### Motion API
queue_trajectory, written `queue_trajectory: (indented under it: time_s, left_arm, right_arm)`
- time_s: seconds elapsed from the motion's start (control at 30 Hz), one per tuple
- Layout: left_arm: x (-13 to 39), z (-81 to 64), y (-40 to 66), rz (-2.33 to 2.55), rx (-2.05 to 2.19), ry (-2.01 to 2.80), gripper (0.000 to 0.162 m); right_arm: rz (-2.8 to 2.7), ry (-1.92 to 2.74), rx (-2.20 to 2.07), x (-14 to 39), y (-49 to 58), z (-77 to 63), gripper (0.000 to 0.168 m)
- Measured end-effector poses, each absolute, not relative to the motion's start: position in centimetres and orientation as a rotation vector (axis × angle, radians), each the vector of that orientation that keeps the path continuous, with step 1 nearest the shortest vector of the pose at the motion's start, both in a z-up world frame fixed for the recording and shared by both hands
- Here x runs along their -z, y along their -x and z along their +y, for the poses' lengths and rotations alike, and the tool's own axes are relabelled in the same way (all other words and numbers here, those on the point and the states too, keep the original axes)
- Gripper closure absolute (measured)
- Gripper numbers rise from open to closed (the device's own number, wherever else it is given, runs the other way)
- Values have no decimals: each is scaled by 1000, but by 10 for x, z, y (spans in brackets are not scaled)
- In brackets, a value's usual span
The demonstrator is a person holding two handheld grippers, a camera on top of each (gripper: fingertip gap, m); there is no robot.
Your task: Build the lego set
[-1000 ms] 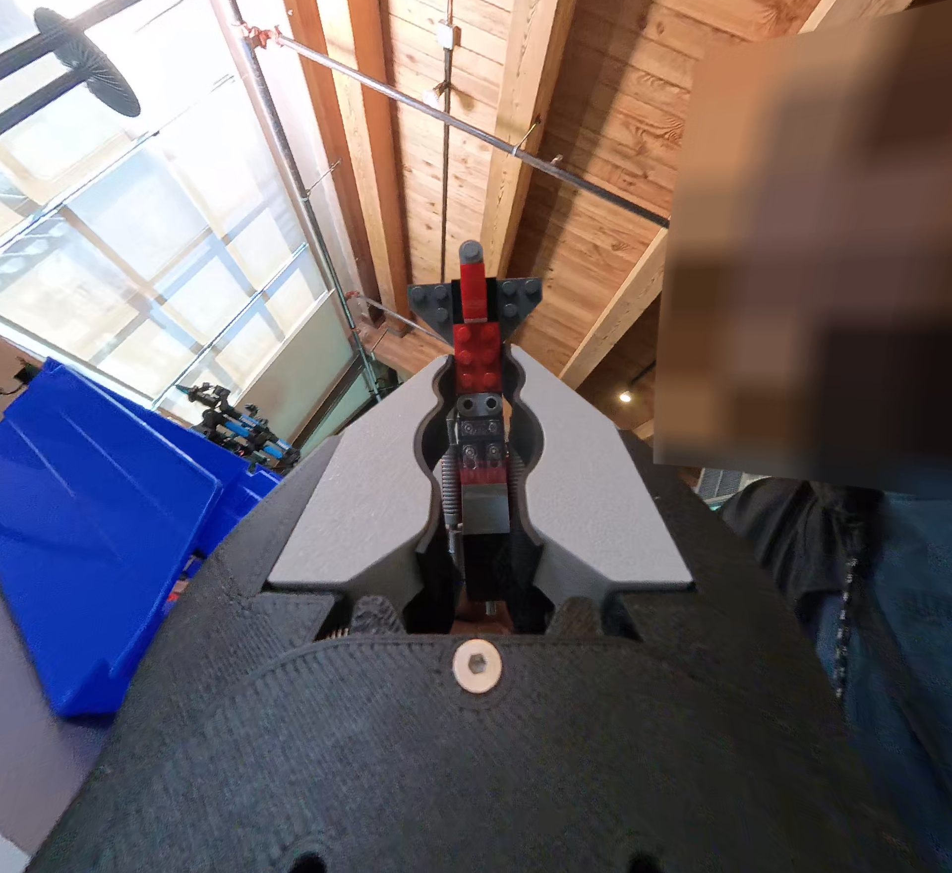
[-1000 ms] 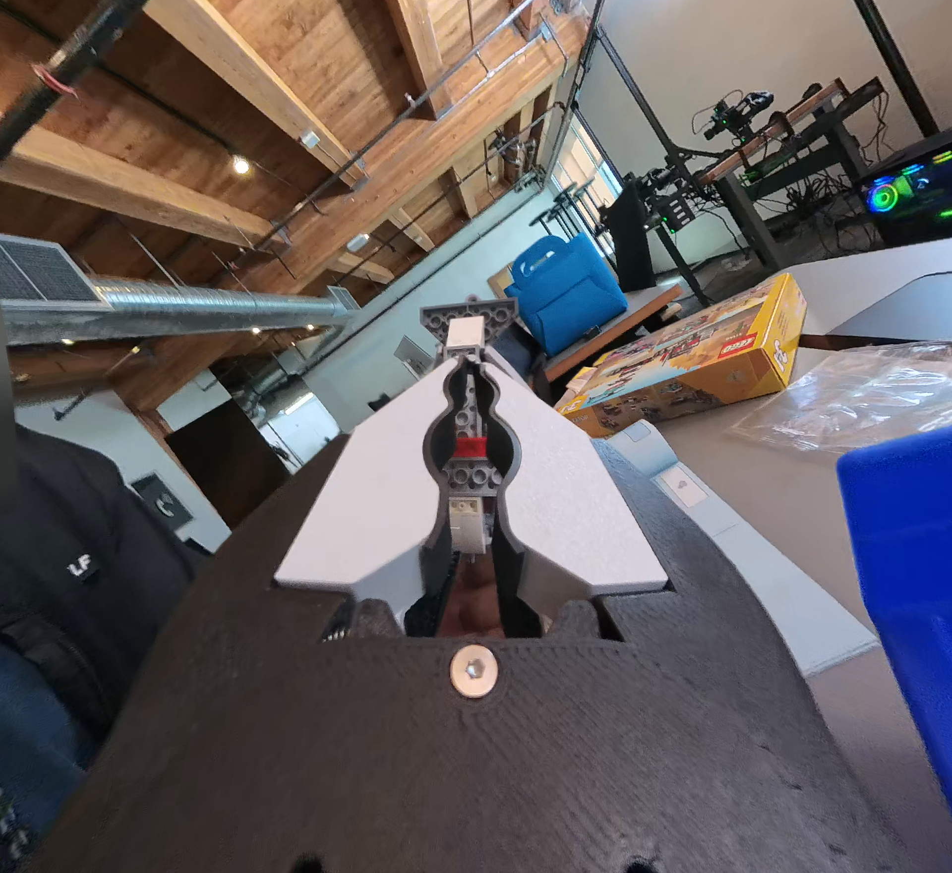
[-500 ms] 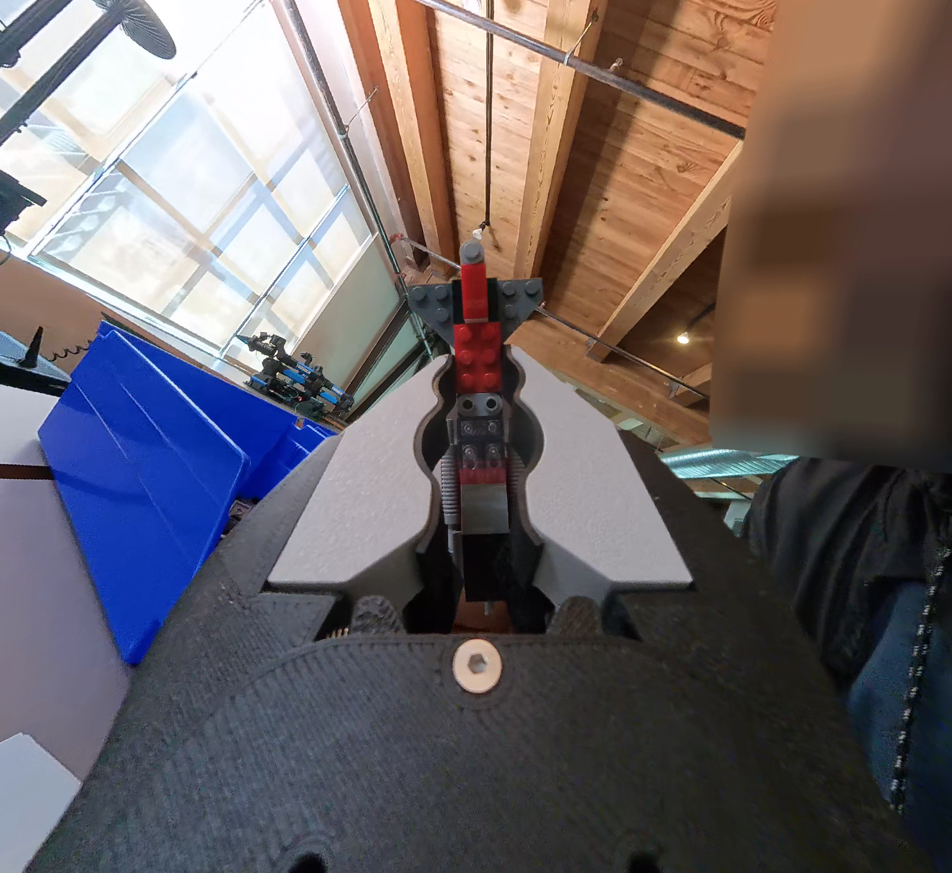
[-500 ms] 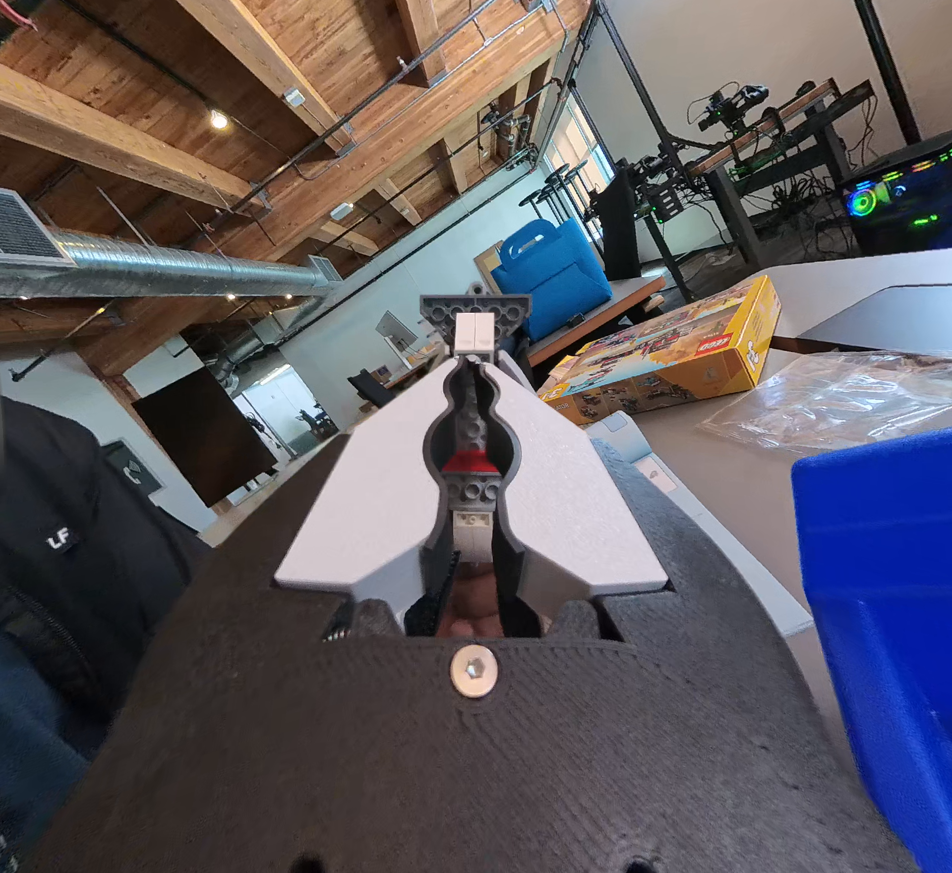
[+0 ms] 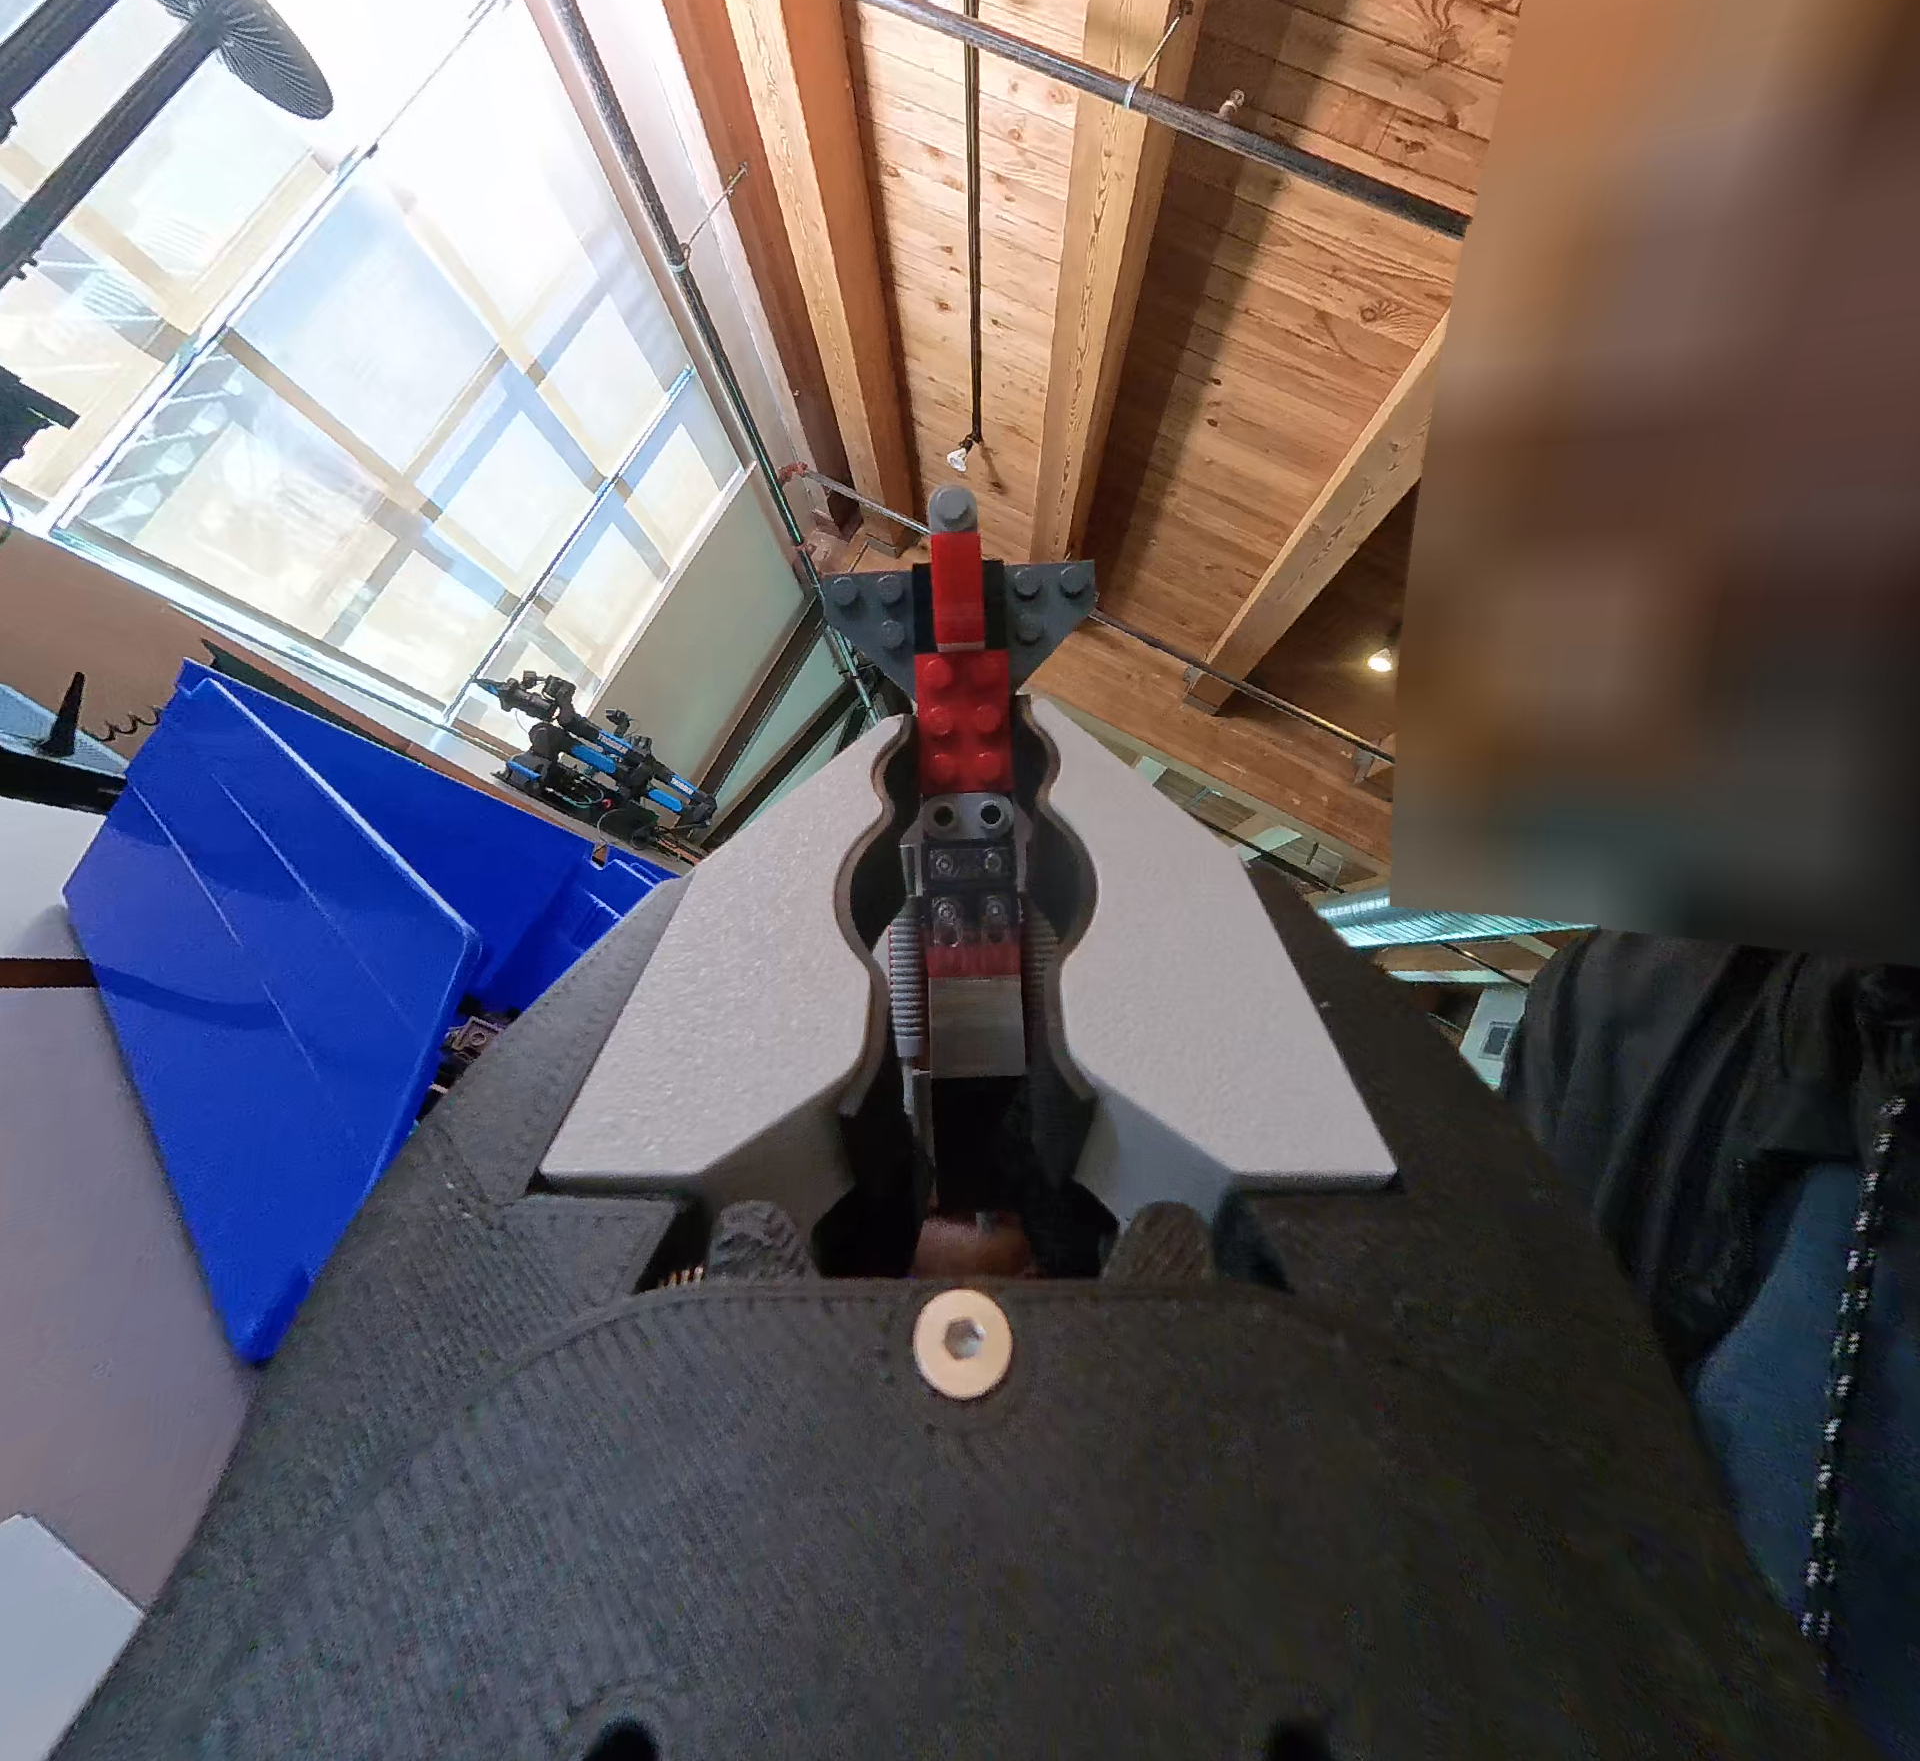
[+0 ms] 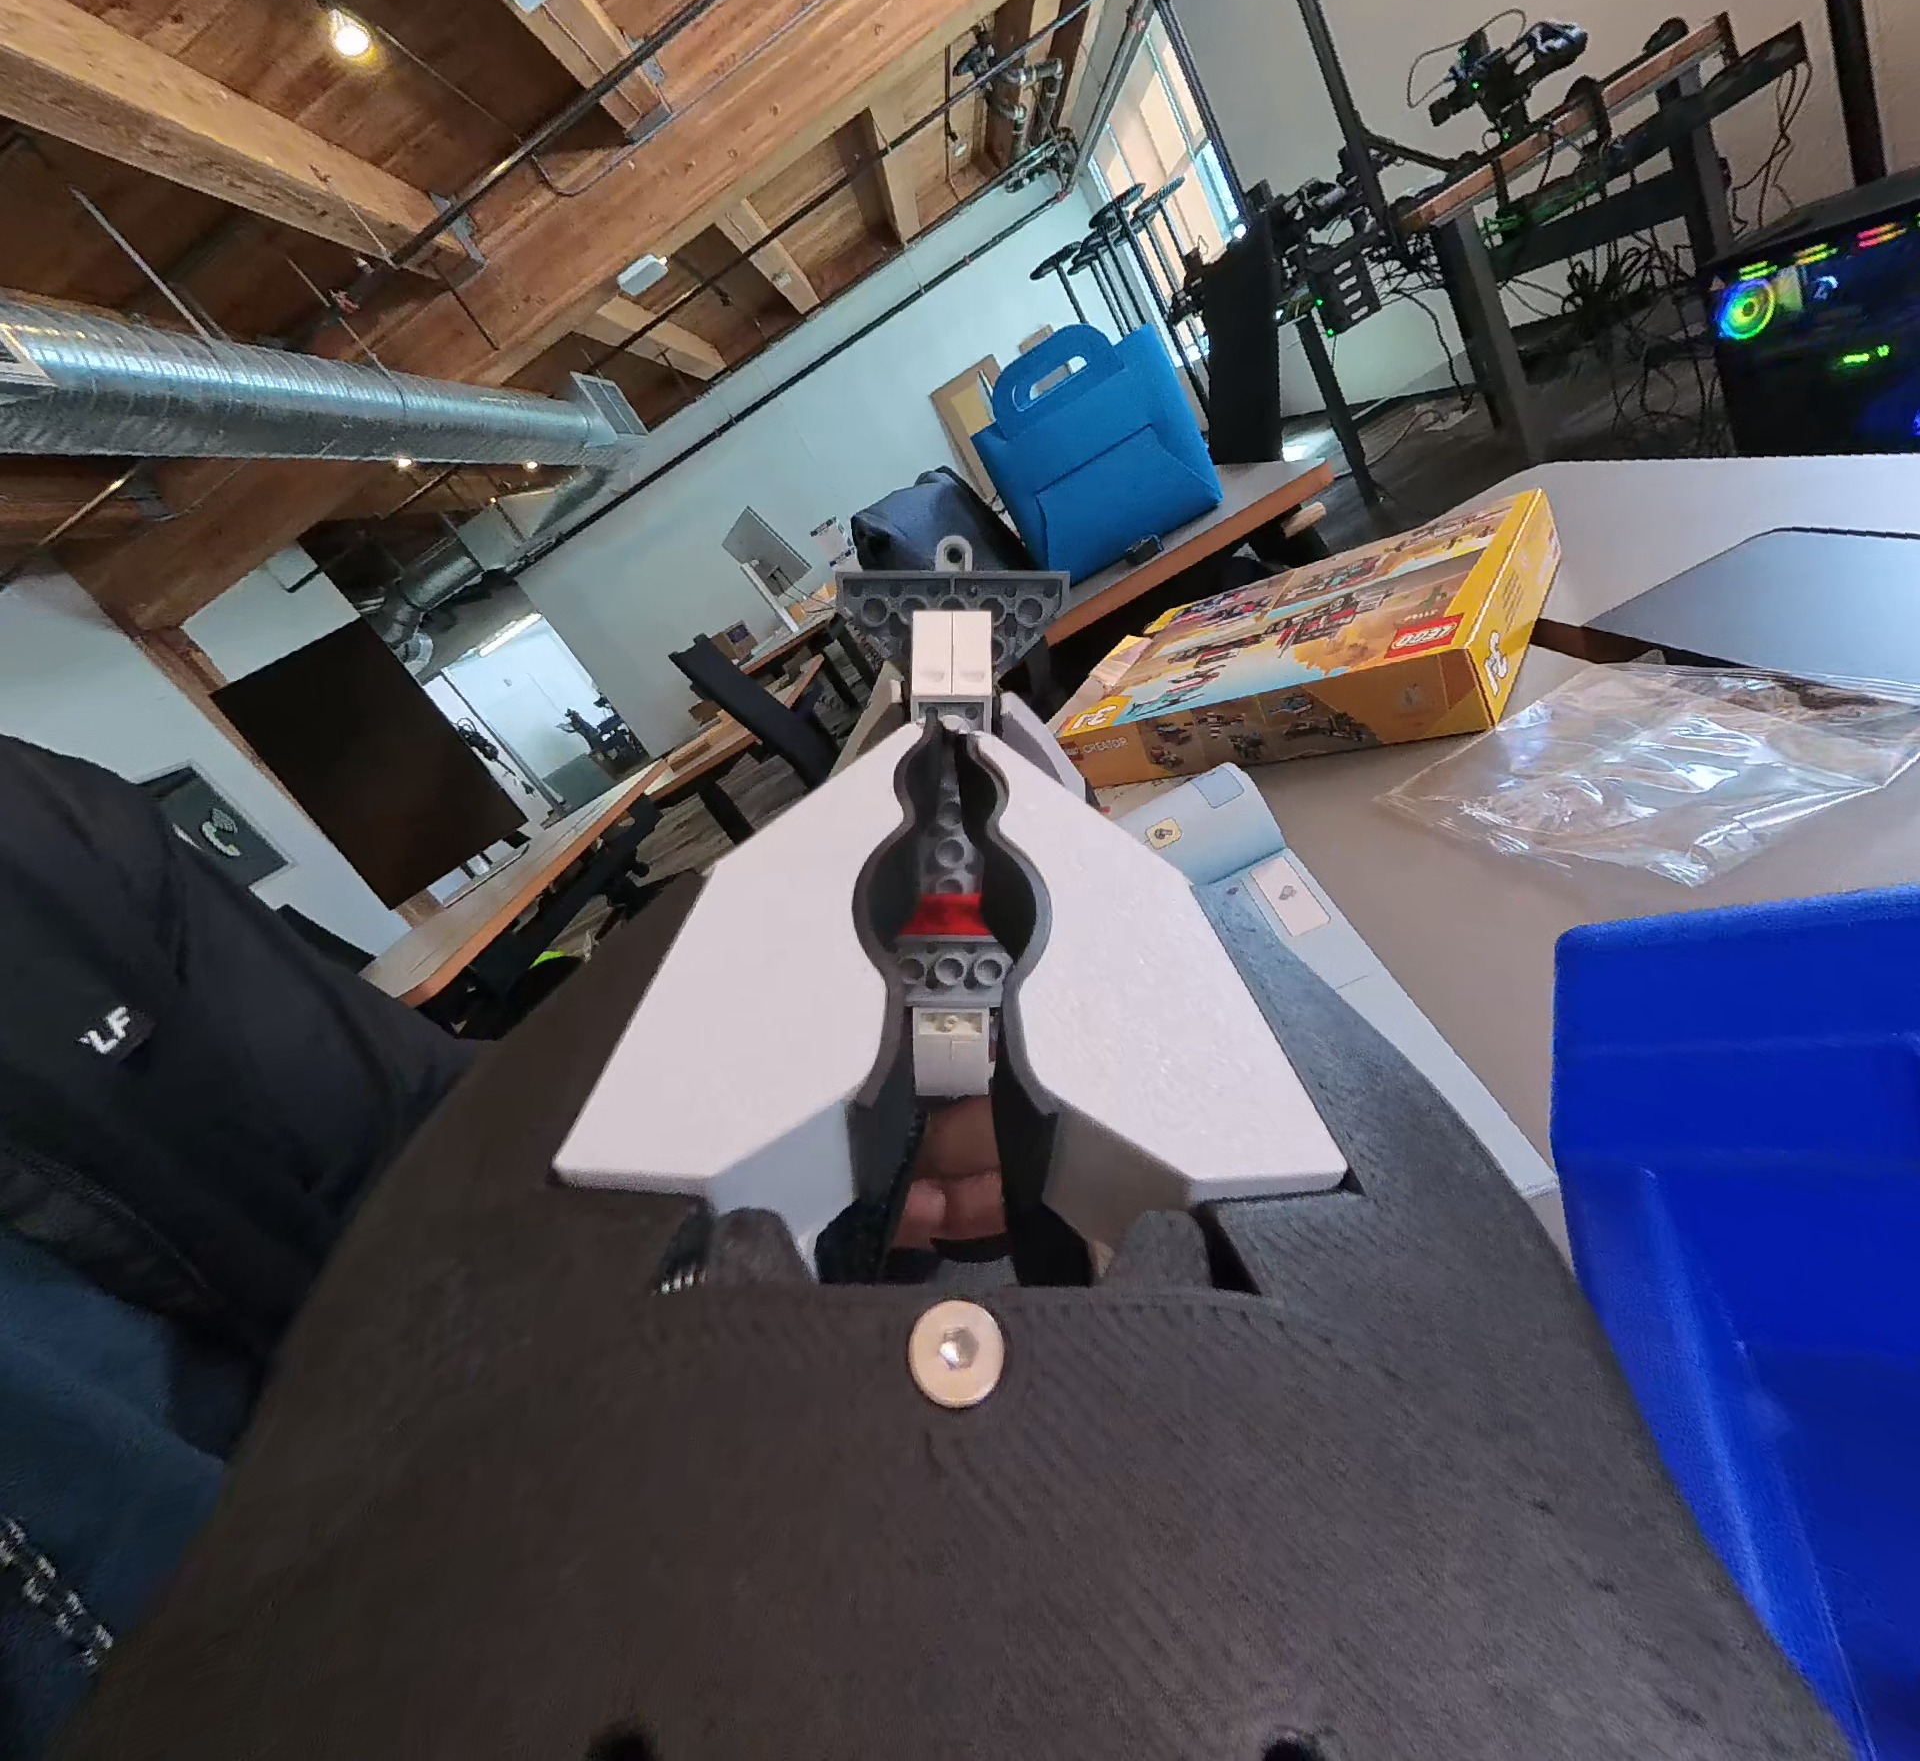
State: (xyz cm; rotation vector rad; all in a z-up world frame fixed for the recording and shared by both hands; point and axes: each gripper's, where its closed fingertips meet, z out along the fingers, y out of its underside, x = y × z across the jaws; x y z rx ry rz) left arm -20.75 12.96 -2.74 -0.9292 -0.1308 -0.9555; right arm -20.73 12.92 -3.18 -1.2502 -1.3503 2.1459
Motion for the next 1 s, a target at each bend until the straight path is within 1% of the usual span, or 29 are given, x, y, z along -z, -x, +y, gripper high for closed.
queue_trajectory:
  time_s: [0.57, 1.0]
  left_arm:
    - [28, 132, 186, 2, 852, 1073, 145]
    - [35, 137, 168, 82, 812, 1190, 144]
  right_arm:
    - [-1508, 1278, -2158, 27, 193, 129, 168]
    - [-1679, 1292, -2064, 31, 177, 133, 167]
